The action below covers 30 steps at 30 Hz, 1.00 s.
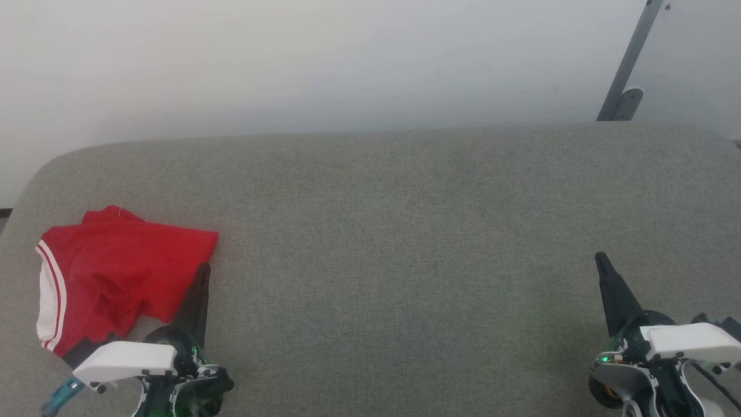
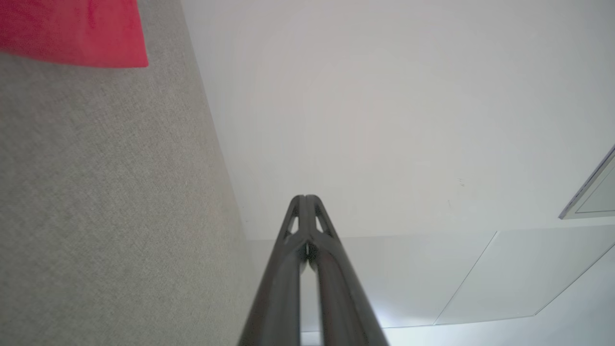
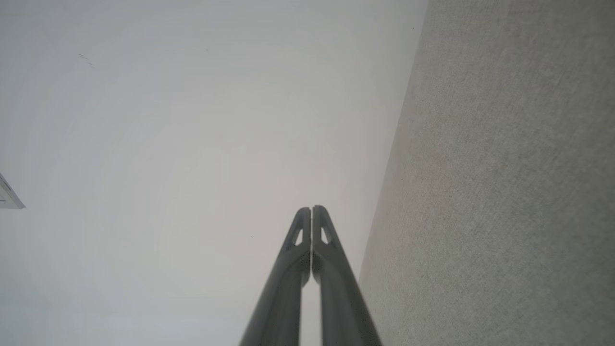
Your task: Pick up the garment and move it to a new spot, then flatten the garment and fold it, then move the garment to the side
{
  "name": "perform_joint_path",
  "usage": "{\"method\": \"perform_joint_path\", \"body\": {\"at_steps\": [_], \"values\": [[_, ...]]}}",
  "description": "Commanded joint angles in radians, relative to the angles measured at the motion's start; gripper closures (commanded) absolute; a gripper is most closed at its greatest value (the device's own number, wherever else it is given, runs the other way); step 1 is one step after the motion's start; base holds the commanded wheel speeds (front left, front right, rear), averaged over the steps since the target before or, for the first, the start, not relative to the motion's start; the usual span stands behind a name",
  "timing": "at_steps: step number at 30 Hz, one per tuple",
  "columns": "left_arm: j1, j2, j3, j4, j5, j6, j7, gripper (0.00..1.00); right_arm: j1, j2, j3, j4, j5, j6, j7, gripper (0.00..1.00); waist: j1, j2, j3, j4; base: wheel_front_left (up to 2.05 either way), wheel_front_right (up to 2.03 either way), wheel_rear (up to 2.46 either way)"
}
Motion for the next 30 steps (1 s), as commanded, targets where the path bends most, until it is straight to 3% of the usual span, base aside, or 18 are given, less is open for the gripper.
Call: {"method": "perform_joint_path", "body": {"at_steps": [1,10,11,23,30], "values": [[-0.011,-0.003,0.001,-0.001,0.002,-0.003,0.002,1.00,-0.006,0.003,0.000,0.003,0.005,0.000,0.002,1.00,0.0000,-0.0001,0.000,0.000,0.00,0.00,0.00],[-0.011,-0.003,0.001,-0.001,0.002,-0.003,0.002,1.00,-0.006,0.003,0.000,0.003,0.005,0.000,0.002,1.00,0.0000,-0.0001,0.000,0.000,0.00,0.00,0.00],[0.000,0.000,0.000,0.000,0.000,0.000,0.000,0.00,0.000,0.000,0.000,0.000,0.000,0.000,0.000,0.00,0.0000,-0.0001,0.000,0.000,0.00,0.00,0.00],[0.000,0.025,-0.015,0.020,0.060,0.001,-0.044,0.00,-0.013,-0.016,0.014,0.028,-0.049,0.000,-0.034,0.00,0.0000,-0.0001,0.001,0.001,0.00,0.00,0.00],[-0.011,0.042,-0.010,0.023,0.203,0.006,-0.080,0.00,-0.037,-0.047,0.052,0.046,-0.156,0.000,-0.079,0.00,0.0000,-0.0001,0.002,0.003,0.00,0.00,0.00]]}}
